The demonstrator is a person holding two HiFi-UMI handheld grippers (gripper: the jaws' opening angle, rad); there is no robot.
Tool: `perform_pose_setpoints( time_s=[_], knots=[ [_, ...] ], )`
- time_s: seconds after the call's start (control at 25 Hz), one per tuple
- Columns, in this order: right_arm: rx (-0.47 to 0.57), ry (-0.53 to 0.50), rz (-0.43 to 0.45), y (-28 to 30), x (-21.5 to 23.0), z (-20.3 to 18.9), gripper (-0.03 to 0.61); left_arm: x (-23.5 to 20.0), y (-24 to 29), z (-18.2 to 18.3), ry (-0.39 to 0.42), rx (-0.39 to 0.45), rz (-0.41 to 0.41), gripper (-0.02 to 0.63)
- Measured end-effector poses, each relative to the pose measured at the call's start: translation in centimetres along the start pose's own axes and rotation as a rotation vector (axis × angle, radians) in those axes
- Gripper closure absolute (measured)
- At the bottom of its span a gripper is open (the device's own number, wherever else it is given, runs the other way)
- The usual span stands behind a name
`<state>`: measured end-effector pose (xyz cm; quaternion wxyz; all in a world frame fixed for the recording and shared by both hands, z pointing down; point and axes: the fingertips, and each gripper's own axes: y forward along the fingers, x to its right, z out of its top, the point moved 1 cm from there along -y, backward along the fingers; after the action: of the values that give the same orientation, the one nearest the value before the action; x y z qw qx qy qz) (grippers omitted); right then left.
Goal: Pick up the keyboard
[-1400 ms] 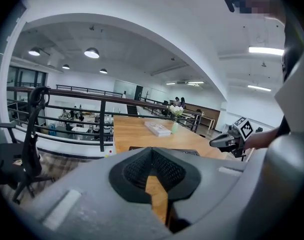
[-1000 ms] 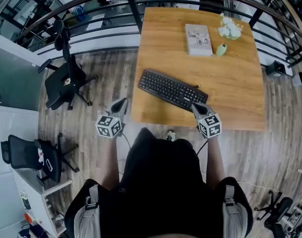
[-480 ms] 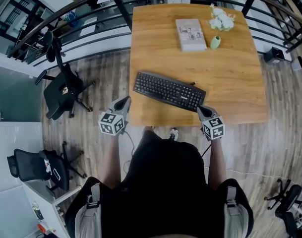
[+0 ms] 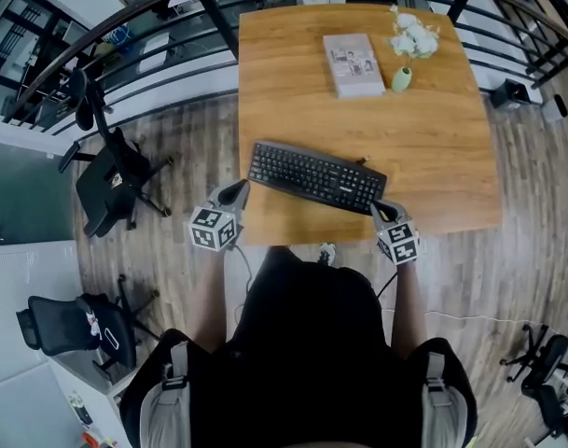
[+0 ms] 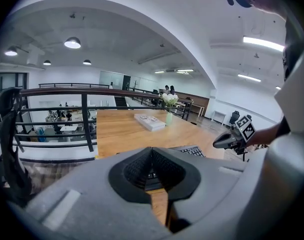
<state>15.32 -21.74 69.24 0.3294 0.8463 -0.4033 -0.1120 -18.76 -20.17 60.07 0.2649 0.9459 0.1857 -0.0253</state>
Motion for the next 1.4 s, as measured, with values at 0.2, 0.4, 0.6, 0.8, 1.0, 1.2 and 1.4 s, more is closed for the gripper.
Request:
perform_pose_setpoints(
  time_s=[0.2, 0.4, 0.6, 0.8, 1.0, 1.2, 1.4],
  knots=[
    [-0.018, 0.033, -0.024, 1.1, -0.1, 0.4, 0.575, -1.8, 1.5, 0.2, 0.024, -0.030, -0.028, 0.600],
    [-0.043, 0.053, -0.079, 2.0, 0.7, 0.4, 0.575, -3.2, 3.6, -0.1, 0.042, -0.074, -0.073, 0.600],
    [-0.068, 0.097, -0.152, 2.7, 2.1, 0.1, 0.575, -4.8, 6.2, -1.5, 0.052, -0.139, -0.108, 0.600],
    [-0.107, 0.145, -0.190, 3.9, 3.5, -0.8, 0.574, -6.6, 8.9, -1.9, 0.059, -0.169, -0.120, 0.598],
    [-0.143, 0.235, -0.208, 4.7, 5.2, -2.8, 0.495, -8.6, 11.5, -3.3, 0.070, -0.239, -0.120, 0.568],
    [-0.166, 0.375, -0.200, 6.1, 5.7, -4.3, 0.385, -10.8, 13.4, -6.1, 0.011, -0.322, -0.102, 0.436],
    [-0.175, 0.457, -0.195, 7.1, 5.9, -5.5, 0.359, -11.8, 14.2, -8.6, -0.074, -0.365, -0.102, 0.403]
  ],
)
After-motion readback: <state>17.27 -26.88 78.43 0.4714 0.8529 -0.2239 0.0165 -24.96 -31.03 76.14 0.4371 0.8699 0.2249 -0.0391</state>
